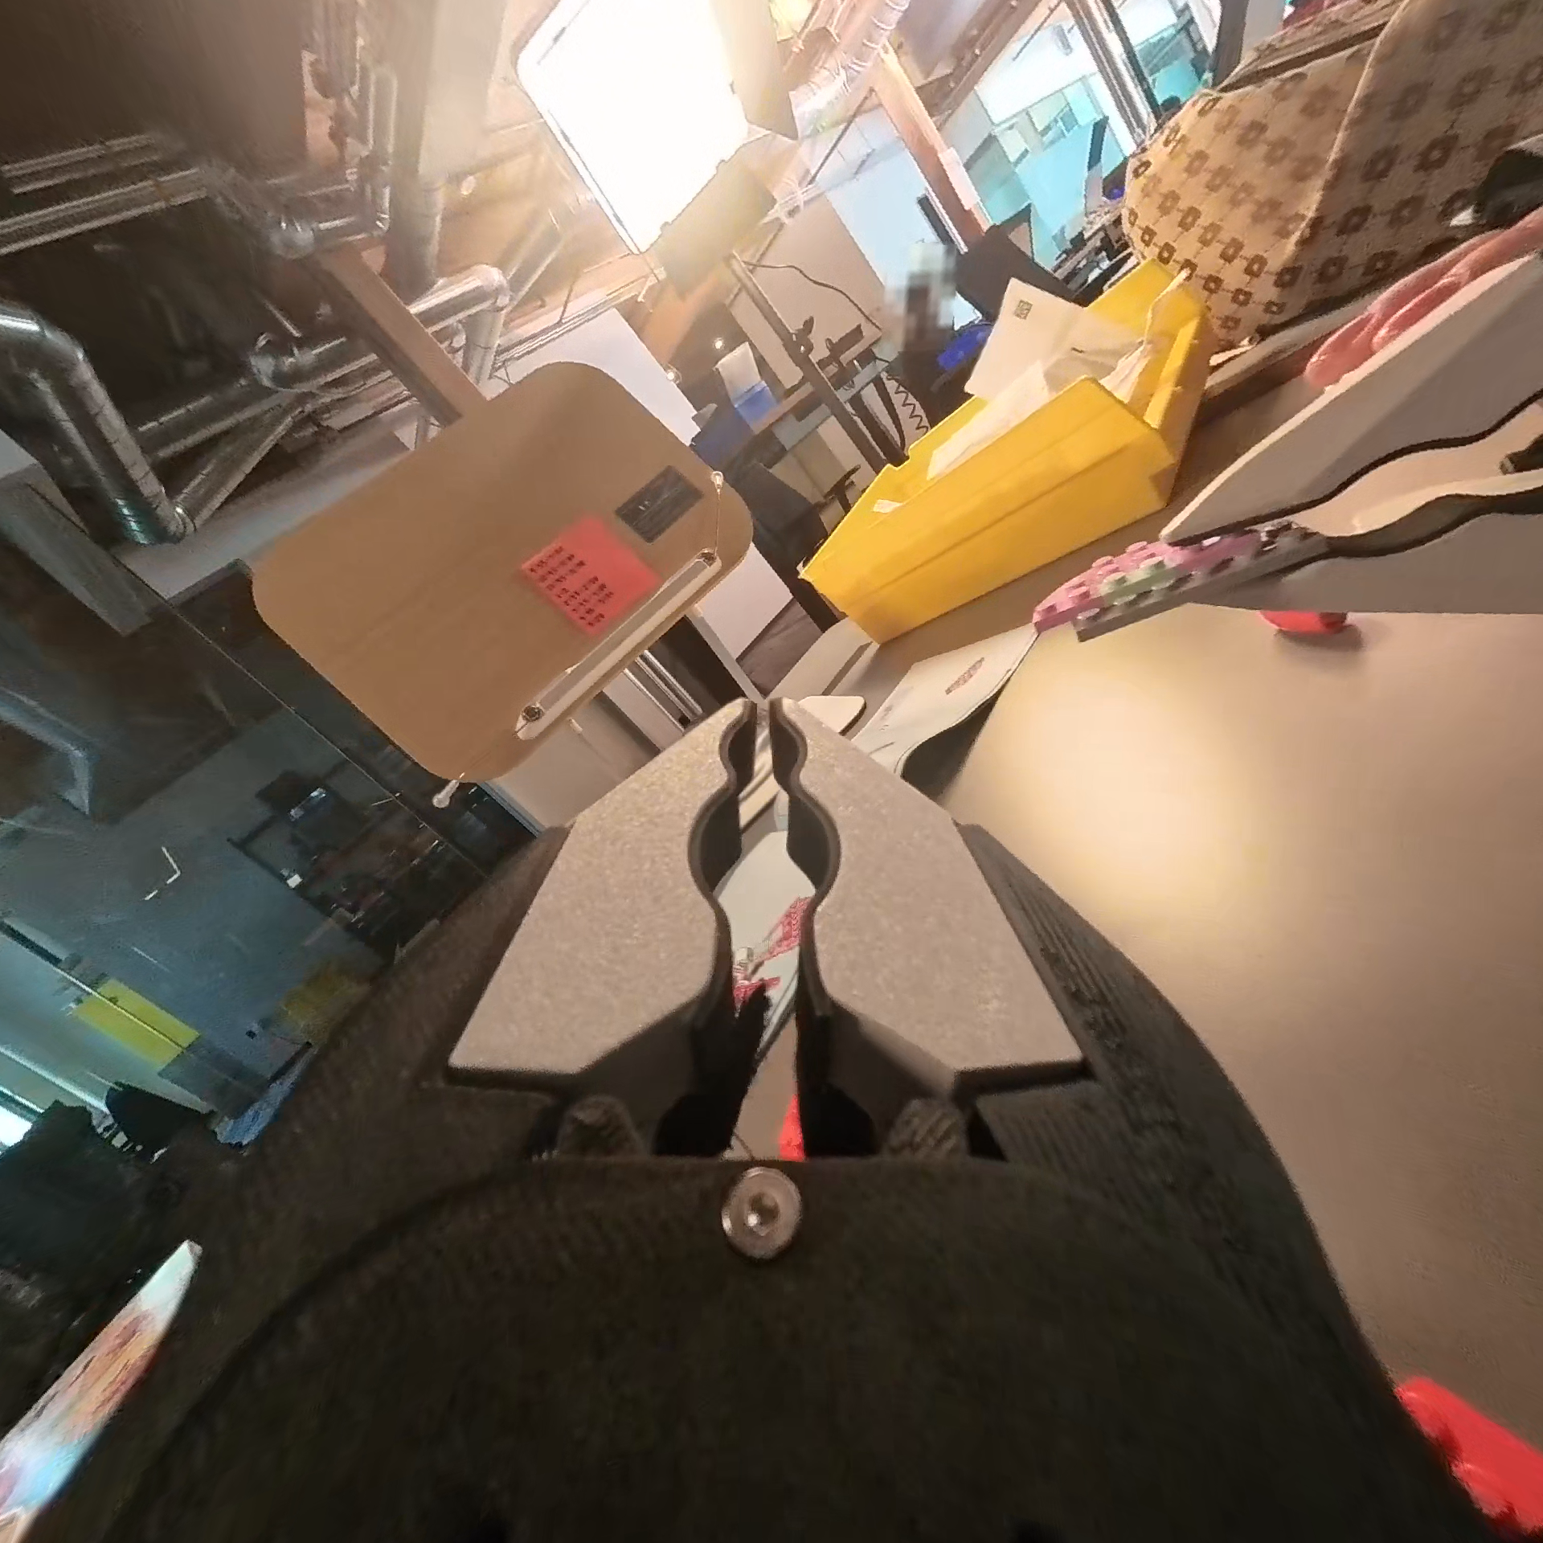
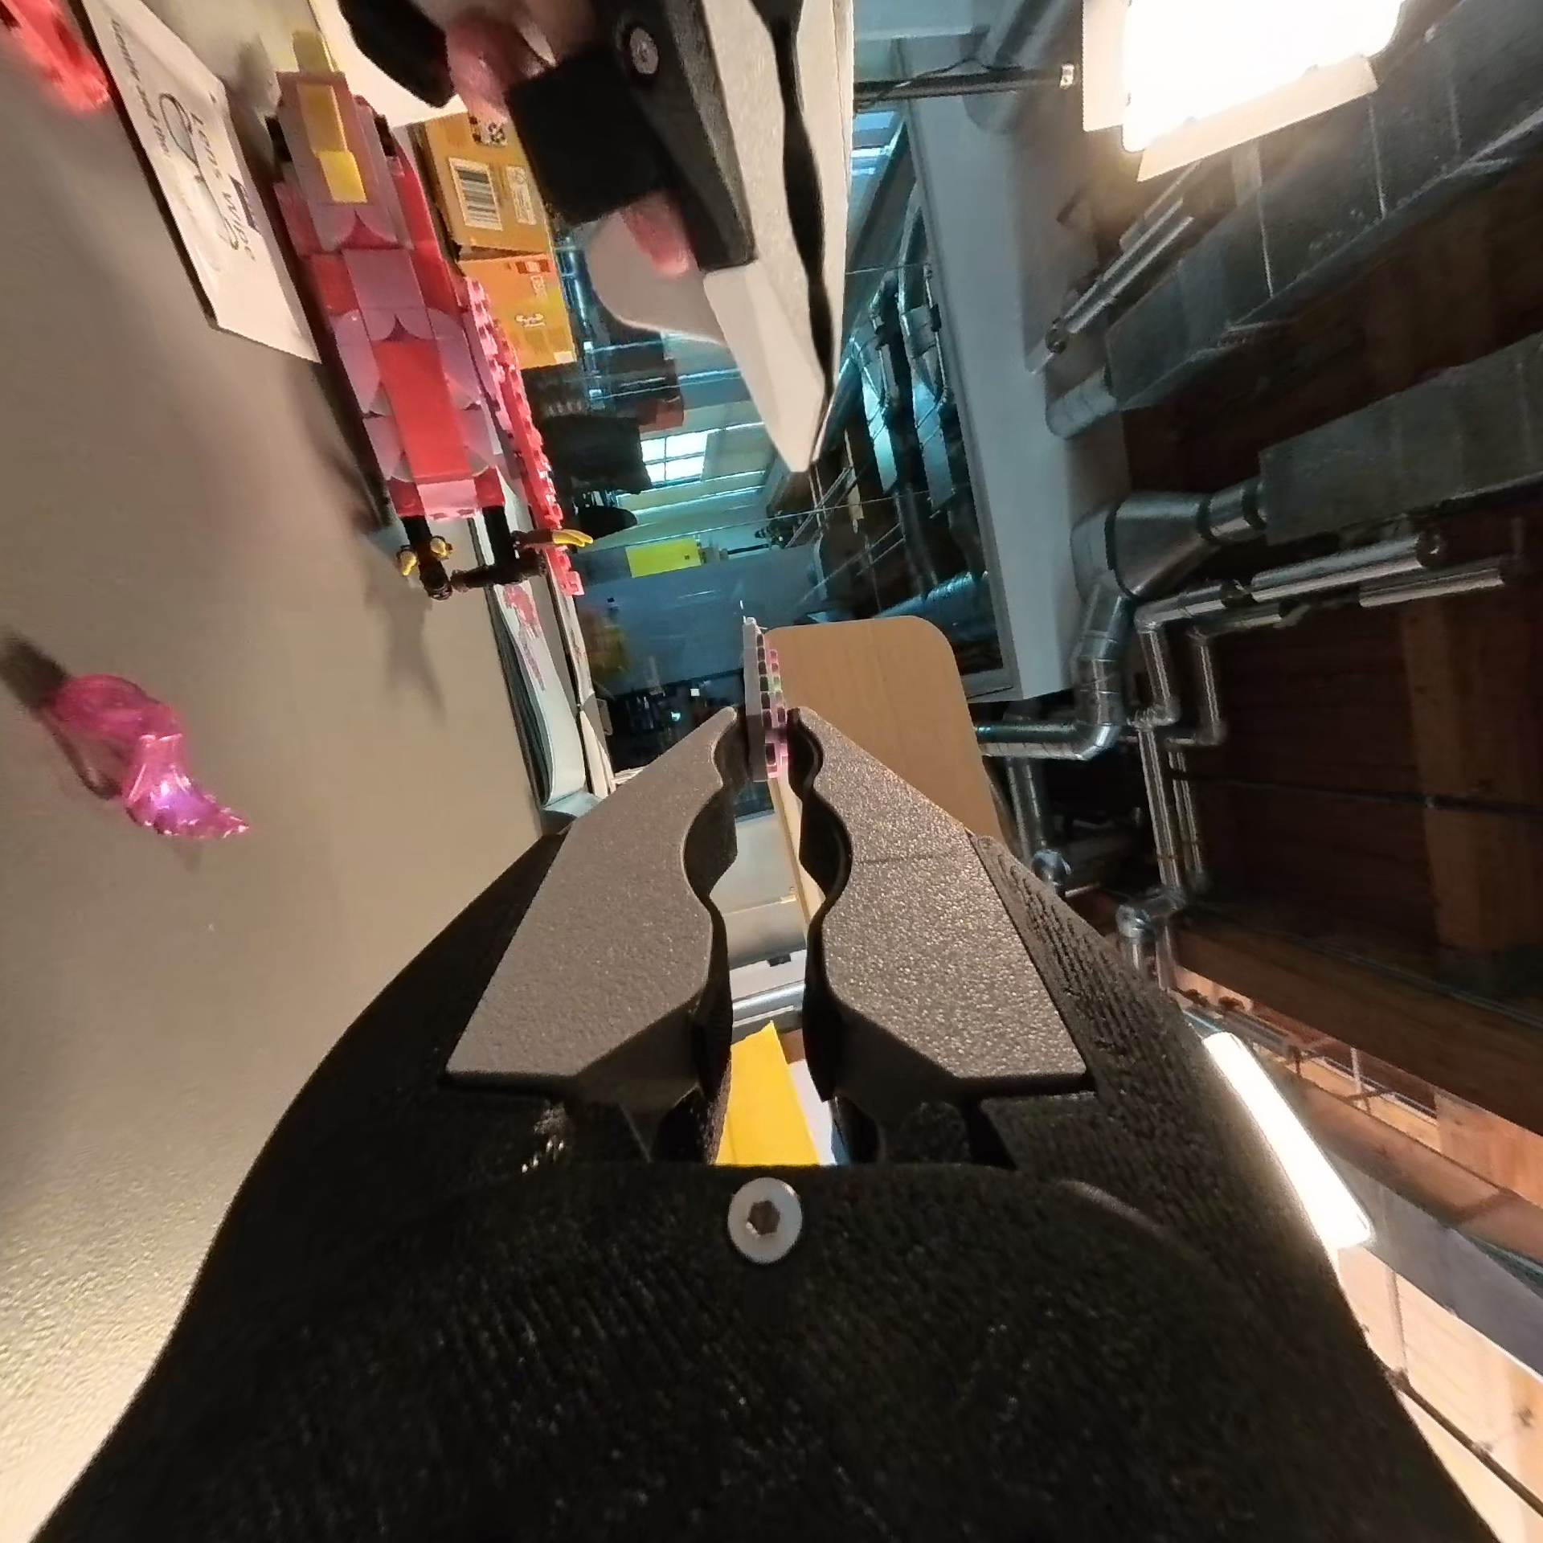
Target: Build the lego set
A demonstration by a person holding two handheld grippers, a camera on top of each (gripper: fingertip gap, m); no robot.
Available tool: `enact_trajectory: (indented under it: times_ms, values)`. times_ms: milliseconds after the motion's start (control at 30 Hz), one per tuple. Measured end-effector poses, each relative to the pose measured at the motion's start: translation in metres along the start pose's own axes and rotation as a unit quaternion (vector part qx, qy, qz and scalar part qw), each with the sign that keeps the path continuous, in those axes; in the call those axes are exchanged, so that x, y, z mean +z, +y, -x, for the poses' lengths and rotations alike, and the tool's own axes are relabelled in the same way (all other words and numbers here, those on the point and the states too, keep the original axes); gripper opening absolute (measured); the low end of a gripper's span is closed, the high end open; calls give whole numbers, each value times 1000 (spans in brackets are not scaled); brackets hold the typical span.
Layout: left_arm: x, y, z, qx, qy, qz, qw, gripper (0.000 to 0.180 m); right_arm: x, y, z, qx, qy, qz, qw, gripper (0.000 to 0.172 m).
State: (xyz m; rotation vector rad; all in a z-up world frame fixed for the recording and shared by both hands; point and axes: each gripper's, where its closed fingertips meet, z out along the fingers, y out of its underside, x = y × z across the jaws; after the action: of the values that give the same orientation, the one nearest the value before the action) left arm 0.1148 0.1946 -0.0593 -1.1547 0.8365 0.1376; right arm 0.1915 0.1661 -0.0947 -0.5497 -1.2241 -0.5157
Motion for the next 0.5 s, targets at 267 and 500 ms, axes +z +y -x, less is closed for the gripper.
enact_trajectory:
  times_ms: [267, 500]
  values:
    - [0, 0, -3, 11, 0, 0, 1000, 1, 1, 2, 1, 3, -3, 3, 1000, 6]
    - [1, 1, -4, 16, 2, 3, 1000, 0, 2, 3, 3, 5, -7, 6, 1000, 6]
